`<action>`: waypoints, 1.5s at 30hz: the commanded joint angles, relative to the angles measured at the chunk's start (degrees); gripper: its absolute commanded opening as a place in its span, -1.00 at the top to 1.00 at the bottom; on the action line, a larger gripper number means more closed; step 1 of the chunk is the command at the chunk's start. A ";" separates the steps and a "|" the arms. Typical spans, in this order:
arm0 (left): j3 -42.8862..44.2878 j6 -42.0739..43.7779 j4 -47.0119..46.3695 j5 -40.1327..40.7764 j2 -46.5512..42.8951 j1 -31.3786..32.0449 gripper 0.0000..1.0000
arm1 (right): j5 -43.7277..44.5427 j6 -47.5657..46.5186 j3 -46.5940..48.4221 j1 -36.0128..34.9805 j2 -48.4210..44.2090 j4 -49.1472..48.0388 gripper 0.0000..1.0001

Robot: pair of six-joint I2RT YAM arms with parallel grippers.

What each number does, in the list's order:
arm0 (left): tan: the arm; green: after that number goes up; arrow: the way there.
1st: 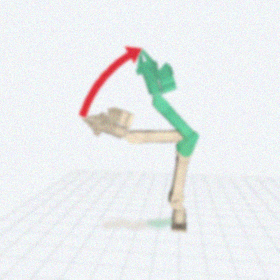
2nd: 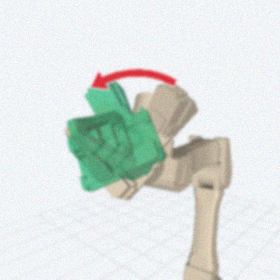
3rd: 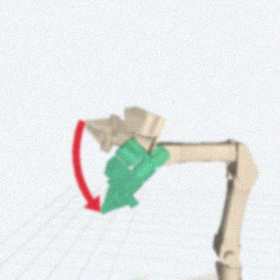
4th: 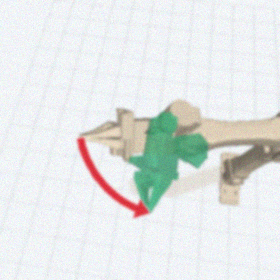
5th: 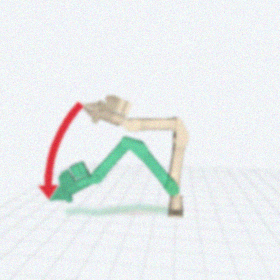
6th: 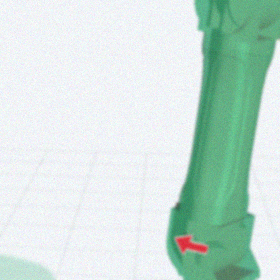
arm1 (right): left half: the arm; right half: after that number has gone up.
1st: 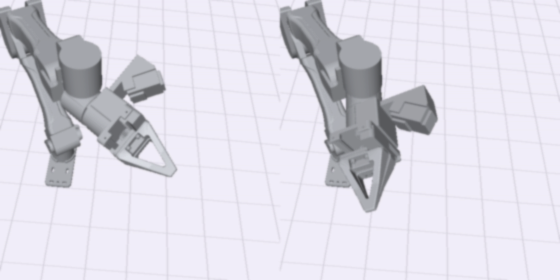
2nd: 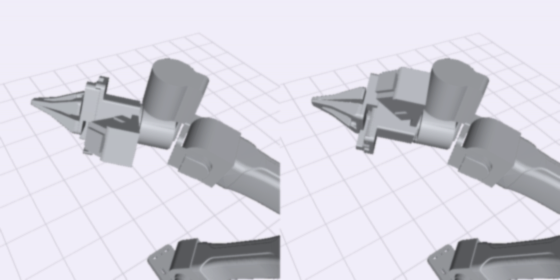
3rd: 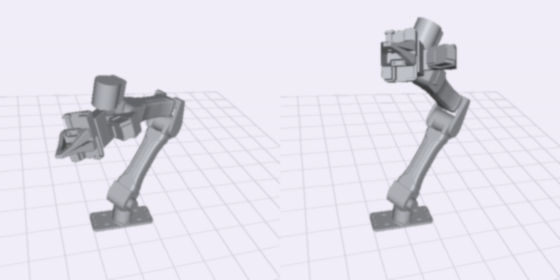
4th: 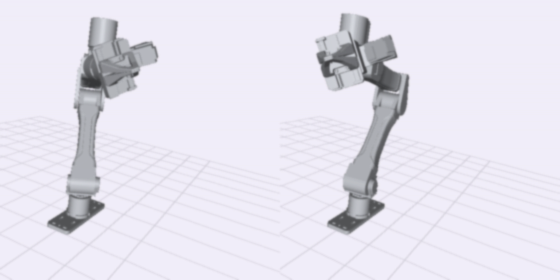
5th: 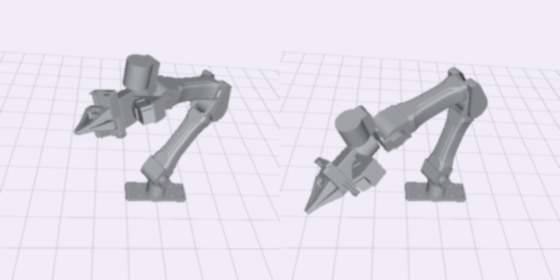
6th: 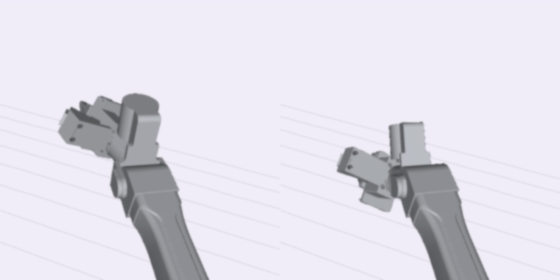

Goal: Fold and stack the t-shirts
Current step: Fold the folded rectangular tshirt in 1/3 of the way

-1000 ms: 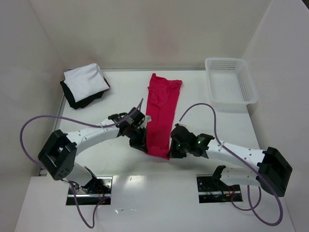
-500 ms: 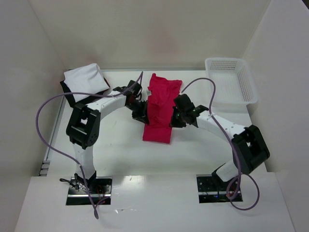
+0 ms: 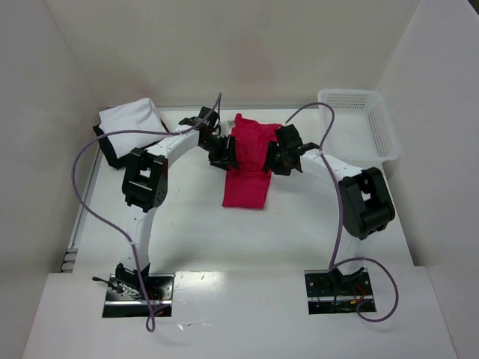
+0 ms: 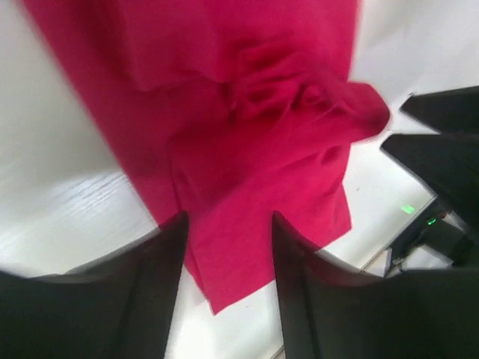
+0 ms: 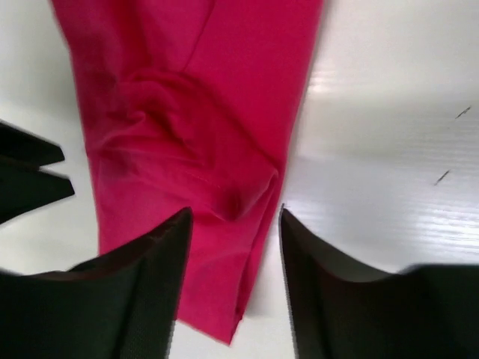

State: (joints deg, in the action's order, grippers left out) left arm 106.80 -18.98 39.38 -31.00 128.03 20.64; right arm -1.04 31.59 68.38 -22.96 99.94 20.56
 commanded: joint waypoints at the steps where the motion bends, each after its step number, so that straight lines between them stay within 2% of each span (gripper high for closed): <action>1: 1.65 1.05 1.67 0.15 1.79 -2.36 -0.23 | 2.00 -2.33 4.30 0.81 2.54 -0.96 -0.21; 2: 1.65 1.05 1.67 1.20 1.79 -3.06 -0.36 | 2.70 -2.33 4.92 0.81 2.54 -0.96 -0.39; 3: 1.65 1.05 1.67 1.82 1.27 -3.07 -0.43 | 3.32 -2.33 4.92 0.81 2.54 -0.96 -0.51; 4: 1.65 1.05 1.67 2.52 0.65 -3.76 -0.49 | 3.32 -2.33 5.44 0.81 1.84 -1.48 -0.73; 6: 1.65 1.05 1.67 3.85 -1.45 -4.65 -0.59 | 4.64 -2.33 5.45 0.81 0.61 -2.01 -0.80; 10: -0.27 1.05 1.14 4.46 -4.88 -7.28 -0.61 | 5.26 -2.33 5.45 0.81 -2.81 -0.70 -0.82; 13: -4.66 2.80 1.14 2.10 -8.66 -7.28 -0.61 | 2.01 -1.54 0.63 0.81 -6.68 -0.69 -0.53; 14: -8.76 2.81 0.45 0.96 -9.63 -7.28 -0.58 | 0.09 -1.54 -0.86 0.81 -8.60 -1.22 -0.43; 15: -11.07 3.77 -0.08 -0.01 -11.73 -6.50 -0.55 | -0.80 -0.84 -3.92 0.81 -9.41 -1.92 -0.20; 17: -15.55 4.92 -2.53 -4.66 -13.85 -5.18 -0.46 | -3.69 -0.04 -6.75 0.81 -10.64 -3.15 -0.05; 18: -19.58 4.92 -3.68 -6.42 -15.25 -4.48 -0.30 | -4.58 0.65 -8.94 0.81 -11.17 -4.46 0.12; 19: -21.01 4.92 -4.65 -9.48 -15.26 -3.08 -0.18 | -5.28 1.18 -9.75 0.81 -11.69 -5.26 0.19; 21: -22.42 4.39 -5.98 -10.57 -15.26 -1.49 0.05 | -6.43 1.19 -11.07 0.29 -11.70 -7.53 0.40; 22: -22.43 4.39 -6.67 -10.57 -14.57 -0.09 0.31 | -6.43 1.19 -11.07 0.28 -10.65 -8.33 0.58; 23: -22.43 3.87 -7.46 -11.09 -14.04 -0.08 0.41 | -6.43 1.71 -11.07 0.28 -9.95 -9.04 0.62; 25: -22.43 3.17 -8.69 -11.79 -12.37 0.63 0.57 | -7.66 1.72 -10.47 0.28 -6.97 -10.09 0.62; 27: -21.03 2.64 -10.02 -11.80 -10.36 0.63 0.65 | -9.32 2.24 -9.59 -0.24 -4.85 -11.32 0.52; 34: -13.12 3.16 -10.64 -10.22 -3.32 0.63 0.65 | -8.81 3.91 -2.56 -0.77 3.85 -15.11 0.38; 39: -4.79 2.64 -10.64 -9.60 2.21 0.63 0.65 | -7.58 2.68 3.58 -0.77 10.96 -12.48 0.36; 45: -0.46 0.88 -10.89 -5.74 6.70 0.10 0.60 | -5.30 2.07 9.48 -0.77 13.70 -11.07 0.33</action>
State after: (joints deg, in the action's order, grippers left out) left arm 104.01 -17.02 29.65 -38.33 132.40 21.19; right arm -8.84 34.76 73.06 -23.27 113.21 10.41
